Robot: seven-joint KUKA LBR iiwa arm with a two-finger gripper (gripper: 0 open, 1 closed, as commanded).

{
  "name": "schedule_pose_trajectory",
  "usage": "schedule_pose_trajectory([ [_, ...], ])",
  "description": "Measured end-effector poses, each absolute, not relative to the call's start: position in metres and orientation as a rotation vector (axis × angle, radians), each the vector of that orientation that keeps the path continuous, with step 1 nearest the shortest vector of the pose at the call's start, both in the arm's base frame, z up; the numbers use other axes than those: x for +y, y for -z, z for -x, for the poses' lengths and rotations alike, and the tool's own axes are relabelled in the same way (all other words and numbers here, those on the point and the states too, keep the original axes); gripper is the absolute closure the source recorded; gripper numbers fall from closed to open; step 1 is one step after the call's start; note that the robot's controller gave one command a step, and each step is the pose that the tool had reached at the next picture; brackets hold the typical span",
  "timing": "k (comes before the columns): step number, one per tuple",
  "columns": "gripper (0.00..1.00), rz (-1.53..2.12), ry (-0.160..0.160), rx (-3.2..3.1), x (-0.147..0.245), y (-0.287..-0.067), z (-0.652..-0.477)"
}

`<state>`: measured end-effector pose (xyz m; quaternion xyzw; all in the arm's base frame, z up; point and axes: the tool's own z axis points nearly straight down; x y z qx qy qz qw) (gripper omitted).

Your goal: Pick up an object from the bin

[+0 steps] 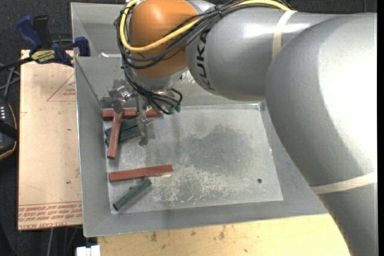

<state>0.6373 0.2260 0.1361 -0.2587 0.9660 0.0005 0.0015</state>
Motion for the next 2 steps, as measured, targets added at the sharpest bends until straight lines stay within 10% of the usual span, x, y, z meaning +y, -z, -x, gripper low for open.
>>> schedule_pose_trajectory([
  [1,0.00,1.154,-0.001,2.918,0.224,-0.098,-0.640],
  [2,1.00,1.562,-0.003,2.720,0.253,-0.074,-0.644],
])
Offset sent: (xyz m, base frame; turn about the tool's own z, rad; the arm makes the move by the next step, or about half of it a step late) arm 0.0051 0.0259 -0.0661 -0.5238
